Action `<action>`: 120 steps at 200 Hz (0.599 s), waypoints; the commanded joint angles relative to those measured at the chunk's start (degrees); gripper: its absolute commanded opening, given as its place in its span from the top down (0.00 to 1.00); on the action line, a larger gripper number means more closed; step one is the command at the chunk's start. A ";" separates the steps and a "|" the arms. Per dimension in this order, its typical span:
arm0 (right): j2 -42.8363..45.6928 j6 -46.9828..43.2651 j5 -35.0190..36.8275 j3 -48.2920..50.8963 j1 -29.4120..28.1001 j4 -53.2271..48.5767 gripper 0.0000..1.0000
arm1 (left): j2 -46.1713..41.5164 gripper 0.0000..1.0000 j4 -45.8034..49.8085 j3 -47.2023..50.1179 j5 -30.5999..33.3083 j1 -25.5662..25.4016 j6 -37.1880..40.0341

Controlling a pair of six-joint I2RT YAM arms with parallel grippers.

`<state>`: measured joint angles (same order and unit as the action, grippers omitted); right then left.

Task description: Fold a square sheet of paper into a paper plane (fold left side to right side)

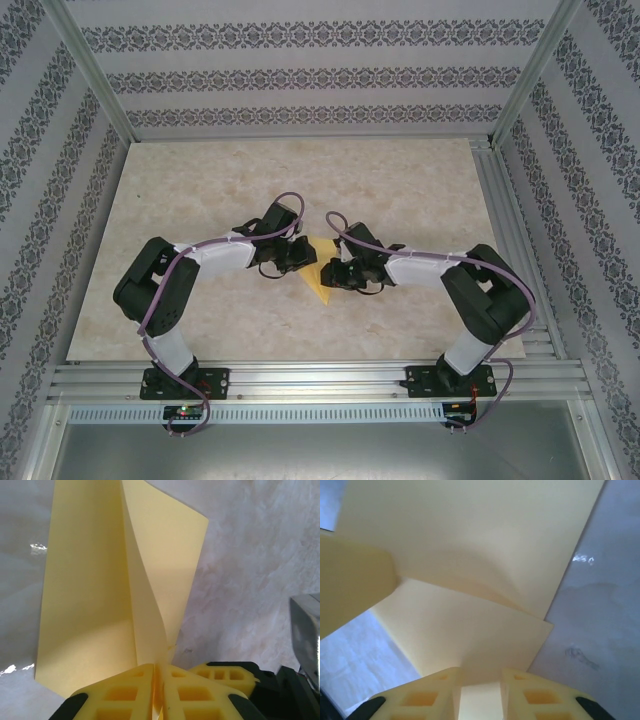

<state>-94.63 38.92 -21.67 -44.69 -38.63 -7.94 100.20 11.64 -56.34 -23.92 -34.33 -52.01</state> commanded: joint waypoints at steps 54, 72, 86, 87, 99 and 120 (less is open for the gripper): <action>1.23 -0.16 7.59 -1.15 -4.59 -1.56 0.65 | 0.87 0.86 1.89 -2.03 0.68 -1.27 -1.60; 0.16 -0.15 9.03 -2.34 -5.46 -3.03 0.65 | 0.86 0.86 2.07 -2.02 0.81 -1.27 -1.52; -0.44 -0.31 10.29 -3.16 -6.17 -4.18 0.65 | 0.79 0.86 2.12 -2.04 0.79 -1.31 -1.52; -0.46 -0.32 10.40 -3.23 -6.27 -4.22 0.65 | 0.79 0.86 2.09 -2.03 0.80 -1.29 -1.56; -0.96 -0.71 11.65 -4.07 -6.76 -5.51 0.65 | 0.72 0.86 2.22 -2.02 0.81 -1.27 -1.52; -2.01 -1.80 13.46 -5.68 -7.65 -7.73 0.65 | 0.69 0.86 2.36 -1.95 0.82 -1.27 -1.51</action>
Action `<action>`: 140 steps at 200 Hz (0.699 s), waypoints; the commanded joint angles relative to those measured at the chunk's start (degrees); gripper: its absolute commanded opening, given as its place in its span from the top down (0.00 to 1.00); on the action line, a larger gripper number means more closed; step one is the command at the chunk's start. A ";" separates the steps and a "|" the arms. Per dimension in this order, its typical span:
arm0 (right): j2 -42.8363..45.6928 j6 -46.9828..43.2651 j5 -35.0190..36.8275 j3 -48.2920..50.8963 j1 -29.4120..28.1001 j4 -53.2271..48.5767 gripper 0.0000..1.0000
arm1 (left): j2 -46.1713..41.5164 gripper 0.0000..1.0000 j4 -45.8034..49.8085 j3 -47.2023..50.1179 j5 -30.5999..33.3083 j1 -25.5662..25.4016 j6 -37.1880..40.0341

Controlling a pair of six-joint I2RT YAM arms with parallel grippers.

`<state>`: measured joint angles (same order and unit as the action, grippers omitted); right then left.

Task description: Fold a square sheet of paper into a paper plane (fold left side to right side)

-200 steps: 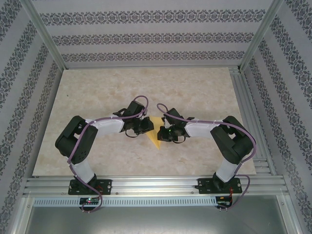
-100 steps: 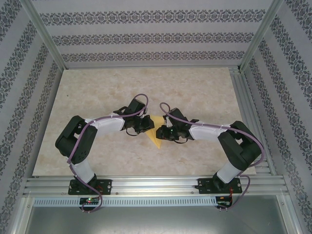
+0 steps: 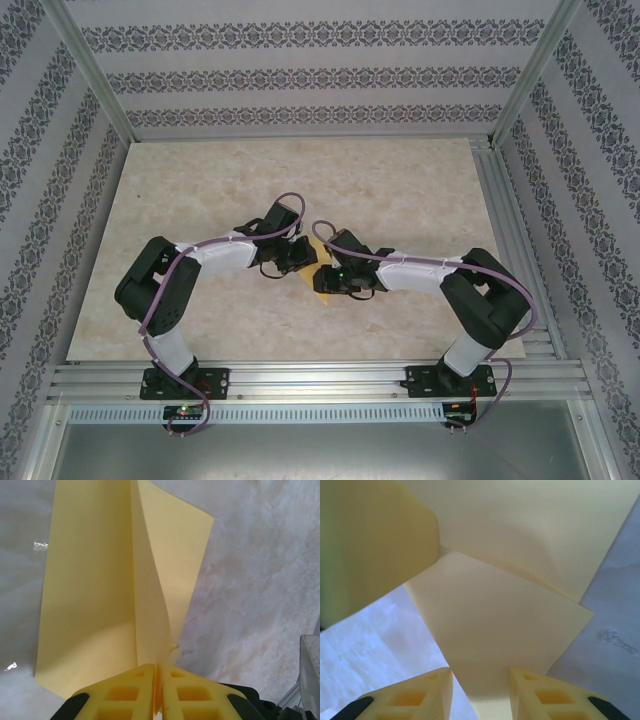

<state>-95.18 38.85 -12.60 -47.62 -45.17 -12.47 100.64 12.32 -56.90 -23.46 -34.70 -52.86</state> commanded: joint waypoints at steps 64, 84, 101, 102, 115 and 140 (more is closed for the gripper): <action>-3.19 -2.99 8.22 -5.81 -3.13 -6.50 0.64 | 0.06 0.86 1.77 -1.28 0.83 -0.90 -1.32; -2.91 -3.17 9.46 -5.80 -3.46 -7.25 0.63 | -0.14 0.86 1.80 -1.39 1.12 -0.90 -1.78; -2.56 -3.16 10.11 -5.60 -3.74 -7.46 0.62 | -0.18 0.86 1.75 -1.54 1.23 -0.90 -2.24; -2.52 -3.16 10.12 -5.58 -3.76 -7.47 0.62 | -0.18 0.86 1.75 -1.58 1.18 -0.90 -2.24; -2.56 -3.25 10.40 -5.94 -4.24 -7.85 0.62 | 0.06 0.86 1.76 -1.97 1.06 -0.90 -2.56; -2.33 -2.90 11.89 -5.92 -5.40 -8.51 0.63 | 0.35 0.86 1.82 -2.25 0.74 -0.92 -2.95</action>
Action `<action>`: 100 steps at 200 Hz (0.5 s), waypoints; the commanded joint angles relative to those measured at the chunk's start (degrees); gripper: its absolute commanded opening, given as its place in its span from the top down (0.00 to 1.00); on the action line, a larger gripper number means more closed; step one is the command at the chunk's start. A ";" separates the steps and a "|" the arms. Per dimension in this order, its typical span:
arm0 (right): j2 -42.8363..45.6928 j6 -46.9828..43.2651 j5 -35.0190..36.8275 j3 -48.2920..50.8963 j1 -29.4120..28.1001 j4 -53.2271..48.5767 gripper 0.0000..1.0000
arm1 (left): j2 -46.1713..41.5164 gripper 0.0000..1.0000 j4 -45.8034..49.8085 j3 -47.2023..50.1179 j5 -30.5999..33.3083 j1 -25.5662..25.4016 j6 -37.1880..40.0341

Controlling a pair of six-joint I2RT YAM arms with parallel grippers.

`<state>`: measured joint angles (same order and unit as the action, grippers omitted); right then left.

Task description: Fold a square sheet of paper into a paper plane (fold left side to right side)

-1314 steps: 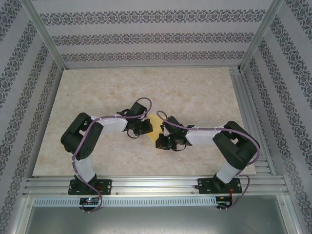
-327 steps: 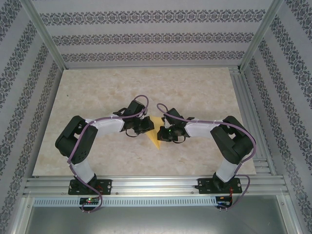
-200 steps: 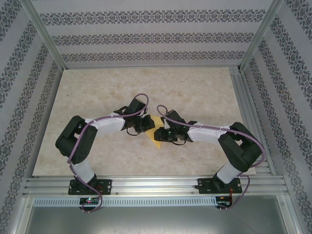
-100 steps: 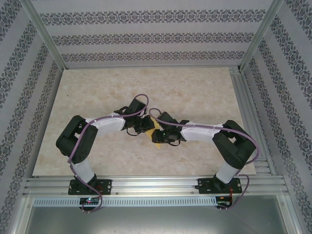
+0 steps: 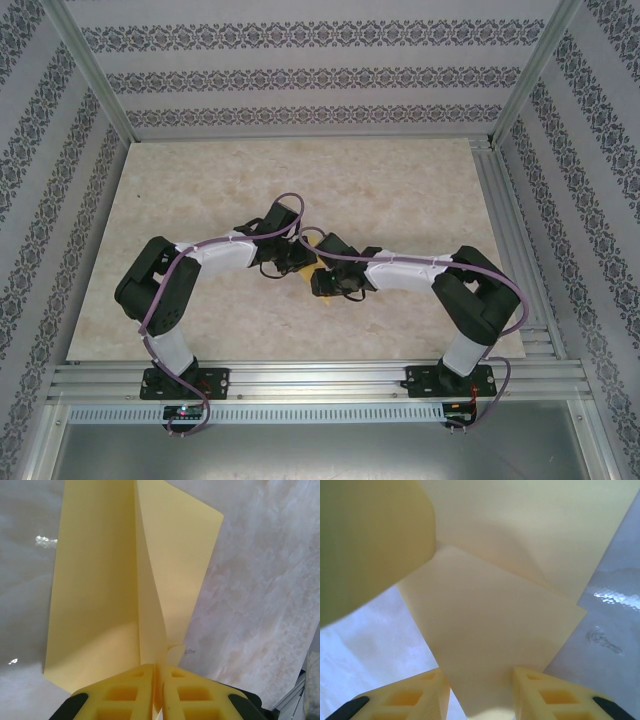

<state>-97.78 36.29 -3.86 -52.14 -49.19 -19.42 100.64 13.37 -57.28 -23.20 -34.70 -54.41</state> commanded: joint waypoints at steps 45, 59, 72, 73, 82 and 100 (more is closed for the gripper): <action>1.44 0.70 5.13 -0.41 -3.31 -2.35 0.69 | 0.70 0.86 1.13 -2.05 0.65 -0.88 -1.57; 1.53 0.88 5.50 -0.18 -3.79 -2.68 0.72 | 0.87 0.86 1.19 -2.14 0.79 -0.90 -1.60; 1.54 1.17 5.58 -0.23 -4.07 -2.80 0.73 | 0.95 0.85 1.22 -2.23 0.72 -0.90 -1.65; 1.54 1.16 5.60 -0.19 -4.11 -2.85 0.73 | 0.96 0.86 1.22 -2.23 0.75 -0.85 -1.61; 1.61 1.31 5.85 -0.11 -4.31 -2.99 0.73 | 1.04 0.86 1.23 -2.36 0.79 -0.88 -1.65; 2.10 1.41 6.58 -0.19 -4.59 -3.73 0.74 | 1.10 0.85 1.55 -2.65 0.78 -0.89 -1.48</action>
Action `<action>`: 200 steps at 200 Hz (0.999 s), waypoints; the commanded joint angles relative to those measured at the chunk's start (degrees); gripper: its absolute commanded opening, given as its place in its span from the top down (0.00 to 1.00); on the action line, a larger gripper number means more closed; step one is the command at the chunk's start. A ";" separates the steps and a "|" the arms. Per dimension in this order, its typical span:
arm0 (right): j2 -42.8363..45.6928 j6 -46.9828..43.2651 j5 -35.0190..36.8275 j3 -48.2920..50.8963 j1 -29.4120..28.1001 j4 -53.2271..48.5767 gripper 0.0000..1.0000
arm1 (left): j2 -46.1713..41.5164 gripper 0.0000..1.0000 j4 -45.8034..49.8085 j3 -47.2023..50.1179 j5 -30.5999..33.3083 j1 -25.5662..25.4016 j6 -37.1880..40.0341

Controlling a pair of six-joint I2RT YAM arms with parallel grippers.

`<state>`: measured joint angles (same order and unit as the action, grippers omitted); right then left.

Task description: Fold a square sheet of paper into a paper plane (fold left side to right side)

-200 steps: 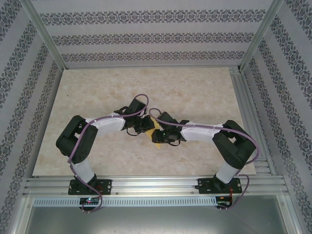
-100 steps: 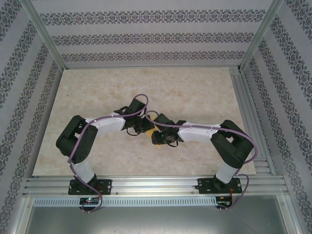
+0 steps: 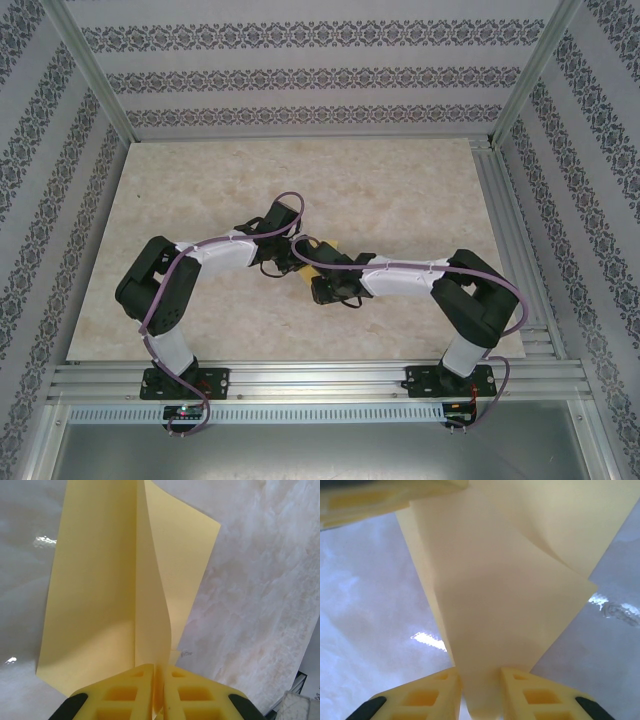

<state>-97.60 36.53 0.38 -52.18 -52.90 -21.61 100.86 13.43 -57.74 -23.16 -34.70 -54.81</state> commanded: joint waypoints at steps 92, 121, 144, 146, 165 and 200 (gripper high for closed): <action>3.52 2.71 1.99 1.03 -2.63 -1.65 0.77 | 1.16 0.86 2.05 -2.39 0.85 -0.89 -0.87; 2.44 3.02 2.08 0.93 -2.63 -1.88 0.77 | 1.23 0.86 2.10 -2.56 0.75 -0.94 -0.83; 1.98 3.10 1.67 0.73 -2.80 -2.03 0.79 | 1.27 0.86 2.23 -2.68 0.83 -0.90 -0.82; 1.96 3.10 1.67 0.82 -2.88 -1.99 0.79 | 1.27 0.86 2.22 -2.68 0.83 -0.85 -0.83; 1.97 3.62 1.40 1.20 -3.08 -1.94 0.80 | 1.26 0.86 2.22 -2.60 0.85 -0.89 -0.81; 1.47 4.40 0.19 2.09 -3.30 -1.19 0.81 | 1.20 0.86 2.26 -2.46 0.92 -0.90 -0.69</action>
<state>-95.04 39.53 1.39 -51.18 -55.48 -23.40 101.54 14.48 -58.70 -23.00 -34.70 -54.81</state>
